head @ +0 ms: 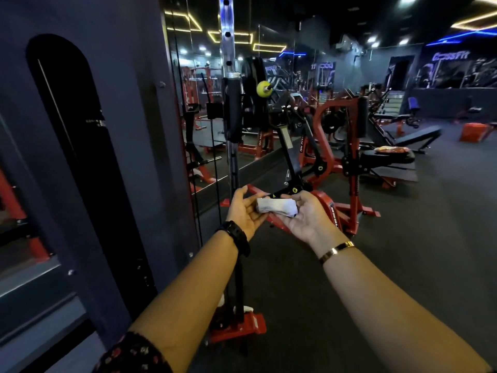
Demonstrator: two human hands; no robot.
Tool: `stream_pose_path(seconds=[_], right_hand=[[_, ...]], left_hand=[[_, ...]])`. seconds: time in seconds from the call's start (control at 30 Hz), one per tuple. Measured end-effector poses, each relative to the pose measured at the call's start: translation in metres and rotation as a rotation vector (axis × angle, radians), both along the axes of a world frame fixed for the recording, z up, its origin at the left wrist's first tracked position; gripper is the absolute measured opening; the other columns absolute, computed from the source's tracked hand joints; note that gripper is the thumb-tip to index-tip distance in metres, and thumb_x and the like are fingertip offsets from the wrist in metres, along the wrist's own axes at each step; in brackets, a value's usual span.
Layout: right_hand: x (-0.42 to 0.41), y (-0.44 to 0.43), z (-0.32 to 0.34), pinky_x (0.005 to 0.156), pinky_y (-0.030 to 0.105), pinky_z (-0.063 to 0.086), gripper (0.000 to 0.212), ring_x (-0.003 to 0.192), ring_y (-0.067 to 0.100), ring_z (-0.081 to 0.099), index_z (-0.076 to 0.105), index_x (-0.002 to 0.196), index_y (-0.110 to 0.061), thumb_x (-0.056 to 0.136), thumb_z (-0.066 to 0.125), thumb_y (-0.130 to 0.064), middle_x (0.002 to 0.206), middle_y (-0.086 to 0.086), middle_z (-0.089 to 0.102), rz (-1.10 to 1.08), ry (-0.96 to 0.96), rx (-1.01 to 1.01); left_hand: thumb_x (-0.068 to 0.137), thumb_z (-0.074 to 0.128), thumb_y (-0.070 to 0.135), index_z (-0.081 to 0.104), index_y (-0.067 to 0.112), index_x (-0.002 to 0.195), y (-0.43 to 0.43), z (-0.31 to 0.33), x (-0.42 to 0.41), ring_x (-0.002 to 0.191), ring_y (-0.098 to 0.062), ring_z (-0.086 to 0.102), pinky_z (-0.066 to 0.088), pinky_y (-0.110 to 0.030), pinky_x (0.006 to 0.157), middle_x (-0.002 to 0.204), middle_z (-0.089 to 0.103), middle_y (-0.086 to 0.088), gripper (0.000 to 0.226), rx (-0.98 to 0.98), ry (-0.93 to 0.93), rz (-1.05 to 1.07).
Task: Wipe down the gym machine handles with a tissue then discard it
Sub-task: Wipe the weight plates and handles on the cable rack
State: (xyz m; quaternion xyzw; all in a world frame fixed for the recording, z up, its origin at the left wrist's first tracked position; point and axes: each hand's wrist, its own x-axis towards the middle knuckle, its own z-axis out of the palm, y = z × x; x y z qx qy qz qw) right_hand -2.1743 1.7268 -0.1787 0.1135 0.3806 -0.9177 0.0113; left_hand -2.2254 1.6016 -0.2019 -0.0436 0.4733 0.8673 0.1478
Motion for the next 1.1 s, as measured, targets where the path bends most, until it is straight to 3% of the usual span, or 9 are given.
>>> stream_pose_path(seconds=[0.2,0.3,0.47,0.6,0.9,0.97,1.1], right_hand=[[-0.075,-0.046,0.013,0.059,0.035,0.059,0.019,0.080,0.033,0.063,0.050,0.102,0.003,0.091,0.037,-0.005,0.092,0.024,0.058,-0.067,0.033,-0.036],[-0.107,-0.072,0.026,0.054,0.034,0.059,0.024,0.082,0.034,0.061,0.050,0.106,0.006,0.090,0.034,-0.001,0.096,0.025,0.056,-0.110,0.062,-0.033],[-0.153,-0.105,0.034,0.075,0.038,0.053,0.028,0.089,0.036,0.060,0.051,0.109,0.006,0.088,0.033,0.002,0.107,0.026,0.054,-0.184,0.094,-0.040],[-0.181,-0.122,0.037,0.071,0.035,0.057,0.032,0.088,0.034,0.060,0.051,0.115,0.007,0.088,0.034,0.002,0.106,0.025,0.055,-0.220,0.113,-0.027],[-0.242,-0.132,0.043,0.074,0.028,0.053,0.020,0.081,0.025,0.058,0.055,0.095,0.004,0.091,0.037,0.011,0.092,0.016,0.055,-0.295,0.124,0.039],[-0.253,-0.131,0.042,0.072,0.027,0.054,0.020,0.080,0.024,0.058,0.055,0.088,0.004,0.091,0.038,0.013,0.091,0.016,0.055,-0.318,0.131,0.052],[-0.267,-0.134,0.042,0.091,0.029,0.045,0.017,0.081,0.025,0.059,0.055,0.096,0.010,0.091,0.039,0.015,0.101,0.022,0.056,-0.364,0.149,0.023]], left_hand=[[0.098,0.040,0.047,0.066,0.005,0.098,-0.045,0.025,-0.071,0.089,-0.023,0.064,0.052,-0.033,0.084,0.100,0.069,-0.012,0.049,0.013,0.050,-0.046],[0.099,0.038,0.047,0.066,0.005,0.097,-0.069,0.042,-0.109,0.086,-0.021,0.064,0.053,-0.028,0.073,0.101,0.068,-0.012,0.051,0.004,0.059,-0.086],[0.099,0.036,0.047,0.065,0.005,0.096,-0.099,0.059,-0.158,0.080,-0.019,0.064,0.054,-0.025,0.057,0.095,0.068,-0.009,0.050,0.008,0.075,-0.153],[0.100,0.035,0.046,0.065,0.005,0.095,-0.111,0.063,-0.190,0.078,-0.019,0.064,0.053,-0.021,0.048,0.093,0.068,-0.009,0.051,0.042,0.081,-0.175],[0.099,0.034,0.049,0.067,0.007,0.097,-0.111,0.057,-0.260,0.083,-0.018,0.067,0.052,-0.028,0.069,0.094,0.071,-0.008,0.053,0.060,0.141,-0.190],[0.099,0.033,0.049,0.069,0.008,0.097,-0.110,0.056,-0.275,0.086,-0.018,0.067,0.052,-0.029,0.081,0.100,0.072,-0.008,0.054,0.054,0.201,-0.204],[0.098,0.030,0.051,0.070,0.011,0.101,-0.110,0.054,-0.297,0.089,-0.016,0.067,0.046,-0.029,0.090,0.101,0.073,-0.006,0.056,0.068,0.261,-0.269]])
